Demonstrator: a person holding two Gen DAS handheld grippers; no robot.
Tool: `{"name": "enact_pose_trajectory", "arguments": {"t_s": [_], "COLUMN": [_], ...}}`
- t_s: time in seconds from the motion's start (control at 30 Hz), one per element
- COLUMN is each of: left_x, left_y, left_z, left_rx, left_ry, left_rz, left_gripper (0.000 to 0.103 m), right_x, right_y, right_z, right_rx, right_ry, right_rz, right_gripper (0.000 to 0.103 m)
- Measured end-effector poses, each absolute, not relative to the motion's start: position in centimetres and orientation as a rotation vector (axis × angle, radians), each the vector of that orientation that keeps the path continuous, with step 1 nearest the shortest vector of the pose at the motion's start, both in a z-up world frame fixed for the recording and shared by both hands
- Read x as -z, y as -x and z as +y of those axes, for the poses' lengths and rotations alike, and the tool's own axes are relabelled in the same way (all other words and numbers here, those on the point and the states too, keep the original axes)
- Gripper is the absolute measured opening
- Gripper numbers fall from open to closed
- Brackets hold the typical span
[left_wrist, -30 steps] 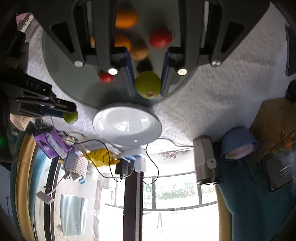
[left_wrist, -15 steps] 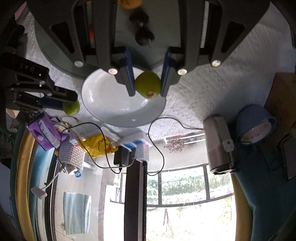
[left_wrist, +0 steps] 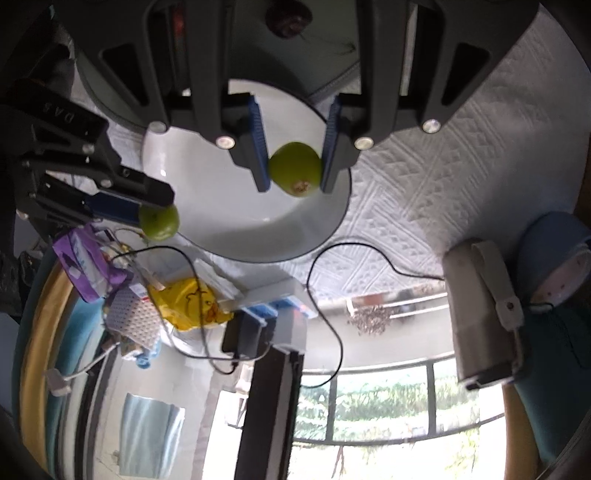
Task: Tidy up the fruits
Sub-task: 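Carry both limes over the white bowl and open both grippers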
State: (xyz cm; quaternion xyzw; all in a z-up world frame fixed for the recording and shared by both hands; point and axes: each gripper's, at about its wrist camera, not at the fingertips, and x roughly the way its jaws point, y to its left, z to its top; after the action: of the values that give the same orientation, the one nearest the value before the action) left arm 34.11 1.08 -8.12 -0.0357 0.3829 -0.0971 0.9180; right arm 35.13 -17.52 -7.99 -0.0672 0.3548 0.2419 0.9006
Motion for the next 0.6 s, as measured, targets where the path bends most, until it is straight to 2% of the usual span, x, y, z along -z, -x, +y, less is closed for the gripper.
{"name": "enact_pose_trajectory", "arguments": {"t_s": [0.6], "left_x": [9.5], "left_y": [-39.0], "left_z": [0.9], "left_rx": [0.184], "left_ry": [0.125], "left_rz": [0.981], "left_gripper": [0.029], "right_x": [11.3], "right_y": [-39.8], "right_z": [-14.9], "right_rx": [-0.568], "right_ry": [0.079], "right_rz": [0.844], "right_gripper": [0.033]}}
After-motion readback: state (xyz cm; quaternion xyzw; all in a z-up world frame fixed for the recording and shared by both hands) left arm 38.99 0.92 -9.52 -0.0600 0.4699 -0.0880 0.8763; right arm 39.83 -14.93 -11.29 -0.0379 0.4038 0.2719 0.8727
